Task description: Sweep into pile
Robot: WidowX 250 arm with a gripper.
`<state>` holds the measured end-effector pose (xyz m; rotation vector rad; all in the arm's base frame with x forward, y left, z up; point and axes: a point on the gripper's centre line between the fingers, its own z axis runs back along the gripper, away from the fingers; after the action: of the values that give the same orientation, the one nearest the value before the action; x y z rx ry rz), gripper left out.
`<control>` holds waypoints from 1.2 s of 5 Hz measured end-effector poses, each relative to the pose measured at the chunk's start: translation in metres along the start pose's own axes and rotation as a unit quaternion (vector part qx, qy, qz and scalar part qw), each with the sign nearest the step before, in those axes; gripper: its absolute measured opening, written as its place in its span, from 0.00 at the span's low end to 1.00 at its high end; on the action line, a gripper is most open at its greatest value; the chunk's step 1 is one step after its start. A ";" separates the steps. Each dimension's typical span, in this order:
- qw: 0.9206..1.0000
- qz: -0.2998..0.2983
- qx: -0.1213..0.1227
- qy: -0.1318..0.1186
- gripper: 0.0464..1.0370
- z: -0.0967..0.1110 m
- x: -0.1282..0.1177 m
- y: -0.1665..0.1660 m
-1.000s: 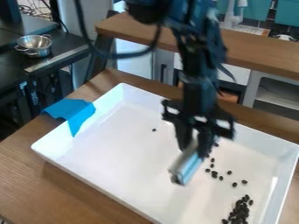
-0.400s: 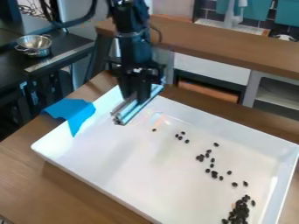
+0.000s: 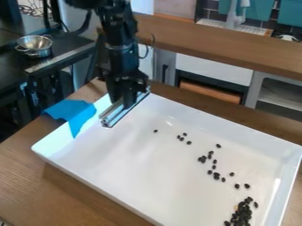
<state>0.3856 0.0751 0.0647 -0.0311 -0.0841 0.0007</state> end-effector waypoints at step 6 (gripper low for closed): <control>0.997 -0.002 0.075 0.006 0.31 -0.065 0.013 -0.020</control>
<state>0.4044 0.0527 0.0019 0.1195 -0.0727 0.0020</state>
